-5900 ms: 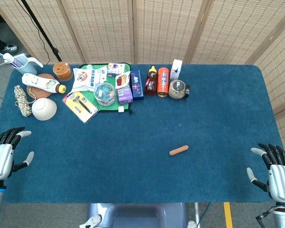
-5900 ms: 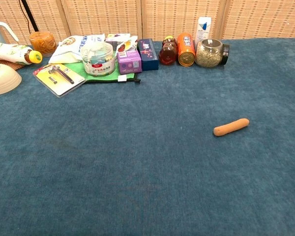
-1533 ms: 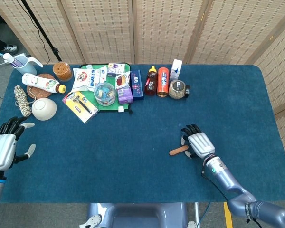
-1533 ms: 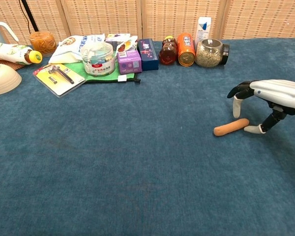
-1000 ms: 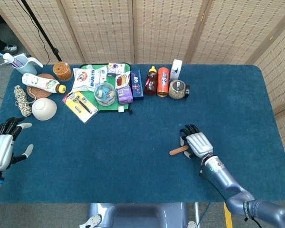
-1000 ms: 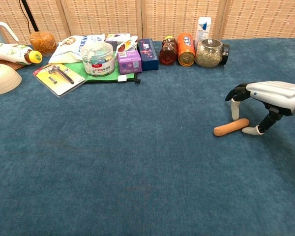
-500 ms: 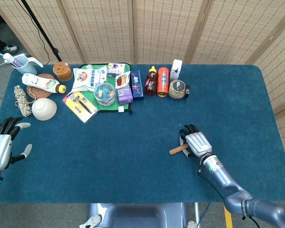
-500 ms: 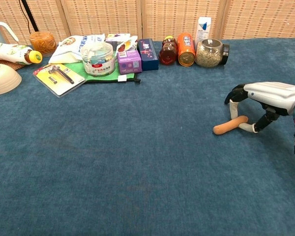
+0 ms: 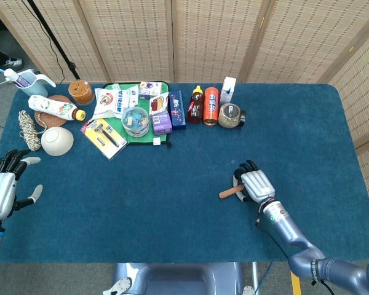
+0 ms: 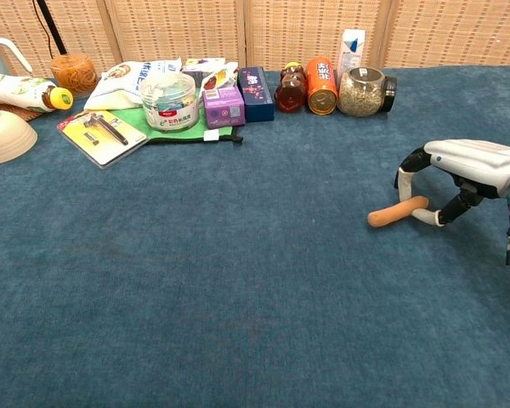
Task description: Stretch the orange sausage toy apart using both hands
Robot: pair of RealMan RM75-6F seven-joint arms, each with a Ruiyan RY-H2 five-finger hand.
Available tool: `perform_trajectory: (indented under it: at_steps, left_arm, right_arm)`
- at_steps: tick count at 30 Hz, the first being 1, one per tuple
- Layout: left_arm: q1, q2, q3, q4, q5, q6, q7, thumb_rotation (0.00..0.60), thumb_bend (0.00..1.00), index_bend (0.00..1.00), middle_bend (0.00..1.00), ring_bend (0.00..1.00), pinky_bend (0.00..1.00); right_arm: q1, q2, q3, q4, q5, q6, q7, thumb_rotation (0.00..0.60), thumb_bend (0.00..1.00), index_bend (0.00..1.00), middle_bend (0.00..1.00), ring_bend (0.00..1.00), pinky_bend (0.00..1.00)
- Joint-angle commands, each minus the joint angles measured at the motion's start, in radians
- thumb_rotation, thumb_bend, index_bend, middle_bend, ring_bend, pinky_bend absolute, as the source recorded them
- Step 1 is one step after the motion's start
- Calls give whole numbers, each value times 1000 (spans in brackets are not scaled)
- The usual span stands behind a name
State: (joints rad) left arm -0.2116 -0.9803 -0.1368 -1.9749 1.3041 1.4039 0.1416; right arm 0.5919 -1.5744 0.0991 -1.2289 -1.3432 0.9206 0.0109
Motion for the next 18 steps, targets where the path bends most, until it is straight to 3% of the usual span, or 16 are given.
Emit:
perform_trajectory:
  at_steps: [1,9,18]
  left_arm:
    - [-1,-1,0,1,6,0,-6,600,311,263,142,62,115]
    - [-43,-3,21,15,89,-64,-1,600,311,288,142,61,111]
    - [-136,-51,26,57,247,-144,-16,600,312,309,142,61,111]
  right_arm:
    - [-9,0,1,-8,-1,15,14,600,542,694,319,155,9]
    - [-38,47,21,-110,14,62,46,600,544,692,322,162,17]
    - [-52,123,76,-321,114,68,28,600,545,688,322,162,30]
